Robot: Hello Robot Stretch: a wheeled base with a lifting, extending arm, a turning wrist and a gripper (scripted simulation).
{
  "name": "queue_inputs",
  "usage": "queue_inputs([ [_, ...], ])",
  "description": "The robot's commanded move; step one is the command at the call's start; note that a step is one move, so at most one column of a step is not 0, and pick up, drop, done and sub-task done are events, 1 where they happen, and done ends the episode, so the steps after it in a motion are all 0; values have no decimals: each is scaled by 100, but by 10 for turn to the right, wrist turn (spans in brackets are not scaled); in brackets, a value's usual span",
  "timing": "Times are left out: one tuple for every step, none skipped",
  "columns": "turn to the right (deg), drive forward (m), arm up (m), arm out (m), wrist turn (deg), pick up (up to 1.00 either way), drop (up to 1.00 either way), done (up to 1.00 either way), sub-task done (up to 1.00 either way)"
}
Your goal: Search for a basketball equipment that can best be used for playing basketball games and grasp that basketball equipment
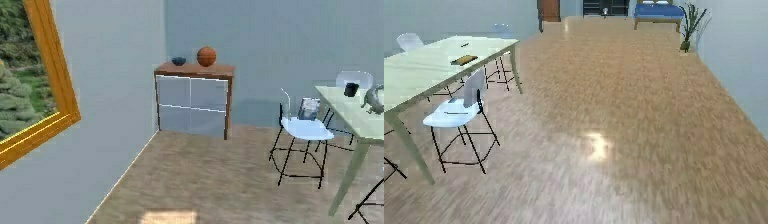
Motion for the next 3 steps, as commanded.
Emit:
queue_inputs([
  [0, 100, 0, 0, 0, 0, 0, 0, 0],
  [60, 0, 0, 0, 0, 0, 0, 0, 0],
  [0, 55, 0, 0, 0, 0, 0, 0, 0],
])
